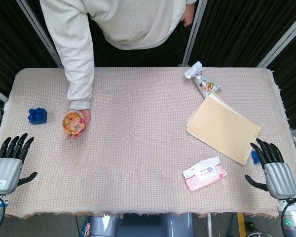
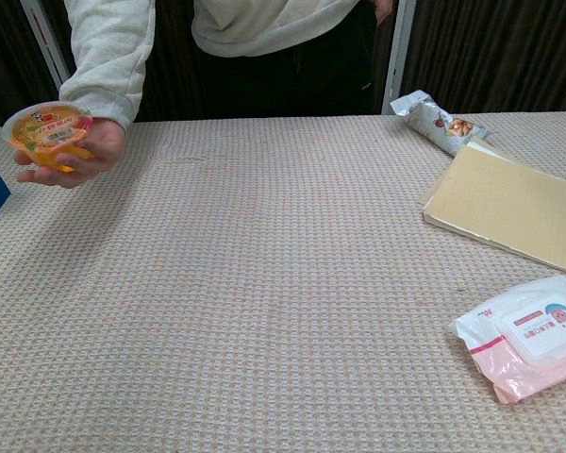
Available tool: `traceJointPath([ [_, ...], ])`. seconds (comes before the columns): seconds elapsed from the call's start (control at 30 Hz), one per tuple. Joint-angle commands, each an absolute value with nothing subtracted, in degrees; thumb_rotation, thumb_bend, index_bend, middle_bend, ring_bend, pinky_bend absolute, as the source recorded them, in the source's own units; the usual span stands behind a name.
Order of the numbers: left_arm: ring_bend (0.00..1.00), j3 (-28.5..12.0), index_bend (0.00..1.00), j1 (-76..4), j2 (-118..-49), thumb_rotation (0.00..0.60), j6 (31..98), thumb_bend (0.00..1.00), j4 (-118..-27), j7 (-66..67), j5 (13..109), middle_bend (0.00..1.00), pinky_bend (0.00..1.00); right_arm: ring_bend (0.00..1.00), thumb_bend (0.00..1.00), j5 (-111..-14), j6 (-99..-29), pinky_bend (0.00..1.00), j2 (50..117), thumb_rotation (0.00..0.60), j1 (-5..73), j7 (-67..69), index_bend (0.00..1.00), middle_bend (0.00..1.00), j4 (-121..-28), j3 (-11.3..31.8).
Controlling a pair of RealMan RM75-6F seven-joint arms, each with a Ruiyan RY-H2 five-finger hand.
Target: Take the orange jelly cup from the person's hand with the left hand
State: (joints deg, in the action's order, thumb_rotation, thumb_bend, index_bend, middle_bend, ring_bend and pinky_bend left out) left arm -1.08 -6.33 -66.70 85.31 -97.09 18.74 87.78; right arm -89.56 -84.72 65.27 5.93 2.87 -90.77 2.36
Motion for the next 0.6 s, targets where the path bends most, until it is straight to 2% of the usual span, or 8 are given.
traceJointPath([
  [0.03,0.0,-1.08,0.0,-6.32,-66.71,0.6,85.29,0.0,-97.1,18.75,87.76,0.0,0.0,0.0,0.12,-89.54,-84.7,0.0,65.26,0.6,5.93,2.89,0.09,0.0,-90.79,2.36],
  [0.6,0.0,-1.22,0.0,-7.06,-65.99,0.6,83.7,0.01,-97.65,17.72,87.35,0.0,0.0,0.0,0.12,-89.14,-84.31,0.0,65.46,0.6,6.11,2.34,0.09,0.0,-90.91,2.53],
])
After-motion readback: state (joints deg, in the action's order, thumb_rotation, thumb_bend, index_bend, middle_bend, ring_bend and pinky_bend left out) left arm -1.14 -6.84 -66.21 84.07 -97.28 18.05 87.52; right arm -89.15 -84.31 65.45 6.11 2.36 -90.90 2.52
